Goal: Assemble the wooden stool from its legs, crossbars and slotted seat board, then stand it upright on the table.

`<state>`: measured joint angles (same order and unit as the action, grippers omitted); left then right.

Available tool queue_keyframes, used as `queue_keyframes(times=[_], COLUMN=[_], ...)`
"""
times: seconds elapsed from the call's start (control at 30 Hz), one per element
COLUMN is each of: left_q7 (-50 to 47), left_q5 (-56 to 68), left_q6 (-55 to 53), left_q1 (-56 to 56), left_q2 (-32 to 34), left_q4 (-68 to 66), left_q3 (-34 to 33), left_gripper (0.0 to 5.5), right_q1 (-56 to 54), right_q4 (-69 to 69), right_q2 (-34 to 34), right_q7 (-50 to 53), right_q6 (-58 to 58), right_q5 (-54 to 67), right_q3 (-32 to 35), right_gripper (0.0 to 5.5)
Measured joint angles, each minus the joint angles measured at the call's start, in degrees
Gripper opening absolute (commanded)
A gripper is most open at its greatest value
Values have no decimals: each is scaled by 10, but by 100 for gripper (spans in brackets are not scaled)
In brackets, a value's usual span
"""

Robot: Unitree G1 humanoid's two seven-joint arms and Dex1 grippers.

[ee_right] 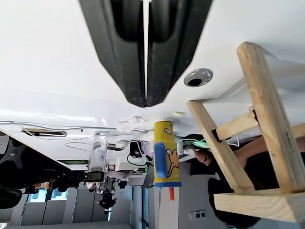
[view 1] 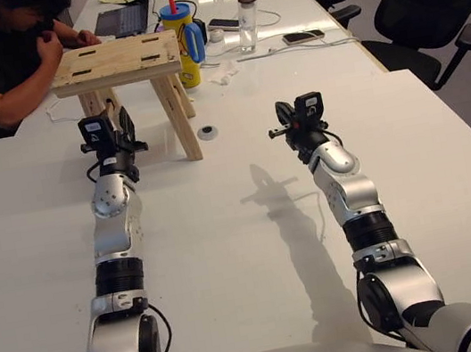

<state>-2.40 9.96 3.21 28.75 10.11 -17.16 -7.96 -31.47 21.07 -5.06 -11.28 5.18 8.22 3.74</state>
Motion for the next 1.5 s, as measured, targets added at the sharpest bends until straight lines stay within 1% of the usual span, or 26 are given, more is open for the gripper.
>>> queue_keyframes(times=[0.1,0.23,0.4,0.57,0.7,1.07,1.27,1.5], left_q7=[-37,-54,-34,-22,-13,1,22,31], left_q5=[-22,-38,-45,-57,-59,-70,-65,-64], left_q6=[19,60,91,121,139,171,174,173], left_q1=[15,30,38,53,70,92,120,127], left_q2=[-19,-31,-37,-53,-54,-47,-25,6], left_q4=[-5,-40,-107,-161,-191,-230,-240,-268], left_q3=[-1,-5,3,16,19,19,6,-11], left_gripper=[178,178,178,178,178,178,178,178], right_q1=[-16,-20,-39,-55,-58,-58,-48,-38], right_q4=[15,27,73,112,127,135,117,108], right_q2=[0,2,11,1,-1,6,23,50], right_q7=[5,16,41,72,66,69,77,83], right_q6=[-10,-33,-49,-49,-72,-99,-111,-116], right_q5=[-4,-6,-9,-16,-15,-12,-23,-32], right_q3=[3,6,13,26,26,25,15,-2], right_gripper=[0,0,0,0,0,0,0,0])
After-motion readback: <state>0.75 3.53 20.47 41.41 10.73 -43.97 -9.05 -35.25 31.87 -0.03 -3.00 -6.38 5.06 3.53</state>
